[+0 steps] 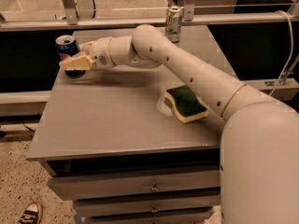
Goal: Knock pepsi can over
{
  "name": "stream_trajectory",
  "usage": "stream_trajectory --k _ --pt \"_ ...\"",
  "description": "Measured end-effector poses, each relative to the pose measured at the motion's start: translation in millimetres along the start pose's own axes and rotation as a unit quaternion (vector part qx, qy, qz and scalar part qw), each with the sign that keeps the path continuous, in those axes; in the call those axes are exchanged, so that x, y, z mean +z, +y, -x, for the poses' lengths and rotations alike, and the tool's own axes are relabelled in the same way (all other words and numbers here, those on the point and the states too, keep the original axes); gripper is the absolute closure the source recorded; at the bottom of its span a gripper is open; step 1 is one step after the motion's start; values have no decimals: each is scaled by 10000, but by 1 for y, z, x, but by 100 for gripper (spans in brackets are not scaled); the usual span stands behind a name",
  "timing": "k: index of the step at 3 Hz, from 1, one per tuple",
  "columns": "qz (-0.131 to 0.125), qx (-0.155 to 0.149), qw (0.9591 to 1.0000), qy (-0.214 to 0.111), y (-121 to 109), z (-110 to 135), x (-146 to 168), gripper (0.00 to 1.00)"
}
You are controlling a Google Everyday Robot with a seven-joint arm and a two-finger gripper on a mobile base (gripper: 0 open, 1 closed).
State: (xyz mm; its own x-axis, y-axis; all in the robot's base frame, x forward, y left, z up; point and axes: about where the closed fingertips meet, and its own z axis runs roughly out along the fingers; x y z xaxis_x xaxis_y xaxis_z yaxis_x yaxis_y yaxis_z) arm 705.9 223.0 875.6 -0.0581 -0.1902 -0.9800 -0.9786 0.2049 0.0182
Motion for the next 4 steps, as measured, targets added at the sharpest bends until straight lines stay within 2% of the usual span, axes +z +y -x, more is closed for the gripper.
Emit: stream_trajectory --k 1,2,3,4 --pt "16 57 10000 4 2 -3 1 64" --pt "-114 29 9999 51 -1 -2 -13 87" --pt "-329 -161 9990 269 -4 7 -41 100" --pt "-519 -435 9950 731 -8 21 -76 100"
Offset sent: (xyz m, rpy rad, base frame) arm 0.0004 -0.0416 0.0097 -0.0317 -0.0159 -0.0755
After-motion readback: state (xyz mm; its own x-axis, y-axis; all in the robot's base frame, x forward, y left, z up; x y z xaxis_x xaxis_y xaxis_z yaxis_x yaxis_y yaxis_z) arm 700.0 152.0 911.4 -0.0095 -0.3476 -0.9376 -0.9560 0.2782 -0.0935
